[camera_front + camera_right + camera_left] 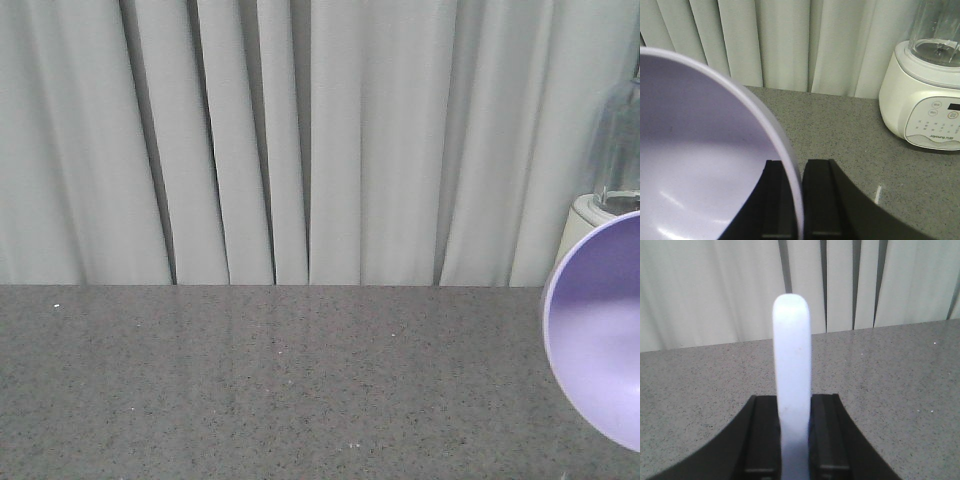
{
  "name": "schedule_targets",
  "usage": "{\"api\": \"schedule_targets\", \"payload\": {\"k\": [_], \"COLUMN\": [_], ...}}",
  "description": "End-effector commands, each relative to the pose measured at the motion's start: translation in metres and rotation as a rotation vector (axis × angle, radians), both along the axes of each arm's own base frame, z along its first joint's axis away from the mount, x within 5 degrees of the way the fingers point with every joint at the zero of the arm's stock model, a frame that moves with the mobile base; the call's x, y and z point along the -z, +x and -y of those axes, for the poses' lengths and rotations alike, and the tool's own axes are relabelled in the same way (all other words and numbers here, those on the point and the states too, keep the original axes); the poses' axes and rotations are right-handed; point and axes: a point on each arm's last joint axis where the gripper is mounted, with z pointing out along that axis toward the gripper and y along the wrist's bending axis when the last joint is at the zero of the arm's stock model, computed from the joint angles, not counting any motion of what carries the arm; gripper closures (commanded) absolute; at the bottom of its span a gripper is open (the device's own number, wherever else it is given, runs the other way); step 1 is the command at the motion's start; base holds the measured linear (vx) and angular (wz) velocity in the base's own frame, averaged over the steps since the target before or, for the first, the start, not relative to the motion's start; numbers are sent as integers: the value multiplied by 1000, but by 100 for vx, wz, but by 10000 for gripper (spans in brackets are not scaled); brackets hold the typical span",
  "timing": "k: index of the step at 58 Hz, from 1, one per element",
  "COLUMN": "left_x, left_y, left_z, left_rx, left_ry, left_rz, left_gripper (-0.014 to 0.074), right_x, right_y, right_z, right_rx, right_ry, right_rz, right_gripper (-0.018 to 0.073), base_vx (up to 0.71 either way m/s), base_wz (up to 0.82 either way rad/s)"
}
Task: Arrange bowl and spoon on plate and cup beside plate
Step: 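Drive the base, holding spoon and bowl, to the counter with the blue plate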
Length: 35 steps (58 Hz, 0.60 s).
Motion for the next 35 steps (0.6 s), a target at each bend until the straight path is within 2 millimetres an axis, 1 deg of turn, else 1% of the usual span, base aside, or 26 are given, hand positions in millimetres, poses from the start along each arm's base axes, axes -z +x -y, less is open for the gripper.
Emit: {"api": "schedule_targets", "payload": {"k": [1,18,35], "left_x": [-14,-14,-14], "left_y": [0,0,0], "left_z": [1,1,1], "left_rx": [10,10,10], "left_ry": [-17,-17,-17], "left_rz": [96,96,96], "left_gripper": [599,599,599], "right_x": [-16,-16,-16], "right_y": [-1,-1,-1], "right_z": [1,1,1], "right_rx": [11,11,11], "right_ry": [6,6,6], "right_rz": [116,115,115], "right_gripper": [568,568,568], "base_vx": [-1,-5,-15], "base_wz": [1,2,-2]}}
